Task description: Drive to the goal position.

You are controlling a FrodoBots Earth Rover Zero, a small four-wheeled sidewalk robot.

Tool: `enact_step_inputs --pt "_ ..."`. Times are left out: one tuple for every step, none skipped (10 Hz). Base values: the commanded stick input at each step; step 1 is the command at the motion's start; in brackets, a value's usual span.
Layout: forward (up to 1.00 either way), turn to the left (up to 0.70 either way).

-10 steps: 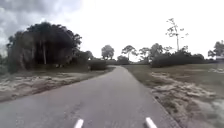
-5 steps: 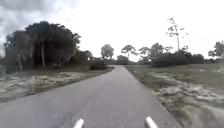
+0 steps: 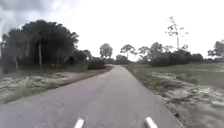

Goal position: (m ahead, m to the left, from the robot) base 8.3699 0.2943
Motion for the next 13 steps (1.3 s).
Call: enact_step_inputs --pt "1.0 0.0" --pt "1.0 0.0" --pt "1.0 0.0" --pt "1.0 0.0" --pt "1.0 0.0" --pt "1.0 0.0" --pt "1.0 0.0" --pt "1.0 0.0" --pt "1.0 0.0" --pt "0.69 0.0" --pt "0.3 0.0" --pt "0.3 0.0" --pt "0.3 0.0"
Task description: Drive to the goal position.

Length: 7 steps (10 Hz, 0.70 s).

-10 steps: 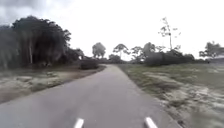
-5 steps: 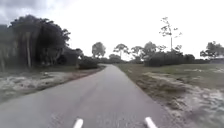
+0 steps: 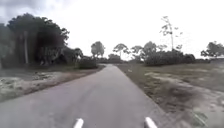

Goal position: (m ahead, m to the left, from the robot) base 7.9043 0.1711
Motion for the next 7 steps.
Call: enact_step_inputs --pt "0.3 0.0" --pt "0.3 0.0" --pt "0.3 0.0" --pt "0.54 0.0" --pt "0.85 0.0" --pt "0.85 0.0" --pt "0.85 0.21"
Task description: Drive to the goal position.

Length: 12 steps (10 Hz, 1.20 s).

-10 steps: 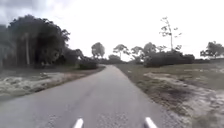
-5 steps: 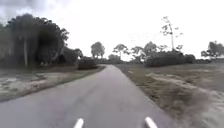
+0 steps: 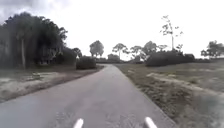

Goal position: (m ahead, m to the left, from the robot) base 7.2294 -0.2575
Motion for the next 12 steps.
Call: enact_step_inputs --pt "0.85 0.34" --pt "0.85 0.34" --pt "0.85 0.31" --pt "0.85 0.0" --pt "0.85 0.0" --pt "0.85 0.0" --pt "0.85 0.0" --pt "0.85 0.0" --pt "0.85 0.0" --pt "0.85 0.0" --pt "0.85 0.0" --pt "0.85 0.0"
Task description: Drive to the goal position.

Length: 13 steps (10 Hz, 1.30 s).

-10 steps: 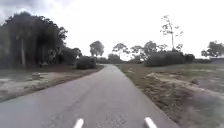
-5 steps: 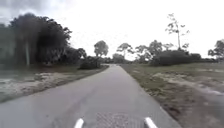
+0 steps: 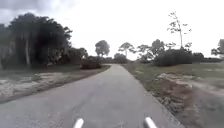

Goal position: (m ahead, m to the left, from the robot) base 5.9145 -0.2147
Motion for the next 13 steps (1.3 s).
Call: enact_step_inputs --pt "0.85 0.0" --pt "0.85 0.0" --pt "0.85 0.0" --pt "0.85 0.0" --pt "0.85 -0.24" --pt "0.85 -0.12" --pt "0.85 0.0" --pt "0.85 0.0" --pt "0.85 0.0" --pt "0.85 0.0" --pt "0.85 0.0" --pt "0.85 0.0" --pt "0.85 0.0"
